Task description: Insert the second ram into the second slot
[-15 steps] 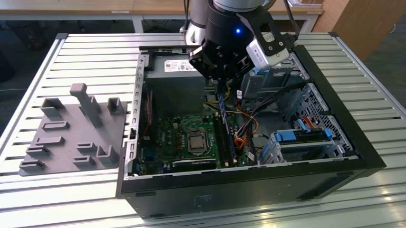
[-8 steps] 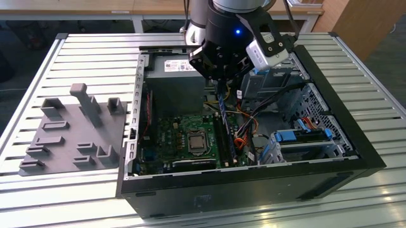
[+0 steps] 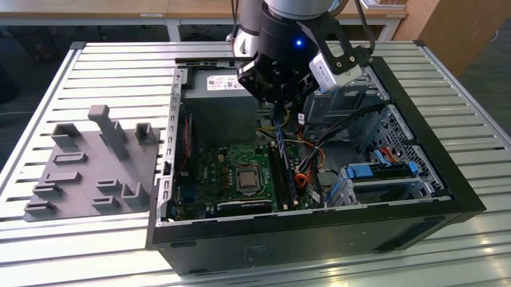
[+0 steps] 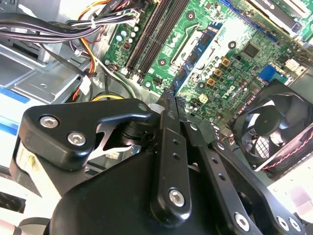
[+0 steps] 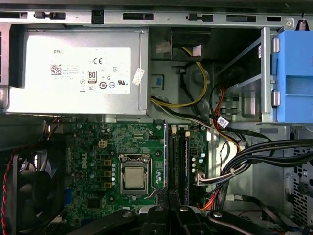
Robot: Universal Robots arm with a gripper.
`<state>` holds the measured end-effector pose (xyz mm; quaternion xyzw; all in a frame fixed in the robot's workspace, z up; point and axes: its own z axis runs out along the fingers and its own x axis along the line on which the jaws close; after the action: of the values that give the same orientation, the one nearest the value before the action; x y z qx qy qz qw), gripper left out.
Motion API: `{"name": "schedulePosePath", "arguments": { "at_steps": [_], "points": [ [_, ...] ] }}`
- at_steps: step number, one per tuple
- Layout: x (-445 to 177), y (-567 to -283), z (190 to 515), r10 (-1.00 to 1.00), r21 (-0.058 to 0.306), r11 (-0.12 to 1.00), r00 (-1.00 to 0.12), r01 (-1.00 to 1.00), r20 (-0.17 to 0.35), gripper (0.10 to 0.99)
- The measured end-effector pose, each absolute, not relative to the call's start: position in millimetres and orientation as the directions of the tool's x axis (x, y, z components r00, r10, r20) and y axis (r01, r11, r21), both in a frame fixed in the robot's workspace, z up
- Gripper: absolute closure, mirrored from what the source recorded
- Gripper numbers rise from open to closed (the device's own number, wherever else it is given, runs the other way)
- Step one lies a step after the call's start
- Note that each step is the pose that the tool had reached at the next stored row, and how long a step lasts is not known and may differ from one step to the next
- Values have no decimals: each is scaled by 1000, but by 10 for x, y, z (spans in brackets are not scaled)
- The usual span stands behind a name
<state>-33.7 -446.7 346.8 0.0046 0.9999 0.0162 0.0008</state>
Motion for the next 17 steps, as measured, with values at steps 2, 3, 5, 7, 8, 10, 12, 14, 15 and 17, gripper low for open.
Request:
{"name": "schedulePosePath", "arguments": {
  "at_steps": [2, 3, 5, 7, 8, 10, 12, 14, 15, 17],
  "points": [
    [-337, -4467, 3465, 9, 32, 999, -1000, 9, -1, 969],
    [-337, -4468, 3463, 9, 32, 999, -1000, 9, -1, 969],
    [-336, -4467, 3459, 9, 32, 999, -1000, 9, -2, 969],
    [-337, -4467, 3455, 9, 32, 999, -1000, 9, -1, 969],
    [-337, -4468, 3339, 9, 32, 999, -1000, 9, -1, 969],
    [-337, -4475, 3339, 9, 32, 999, -1000, 9, -1, 969],
    [-337, -4480, 3339, 9, 32, 999, -1000, 9, -1, 969],
    [-337, -4481, 3336, 9, 32, 999, -1000, 9, -2, 969],
    [-337, -4481, 3333, 9, 32, 999, -1000, 9, -1, 969],
    [-337, -4482, 3324, 9, 32, 999, -1000, 9, -1, 969]
  ]
}}
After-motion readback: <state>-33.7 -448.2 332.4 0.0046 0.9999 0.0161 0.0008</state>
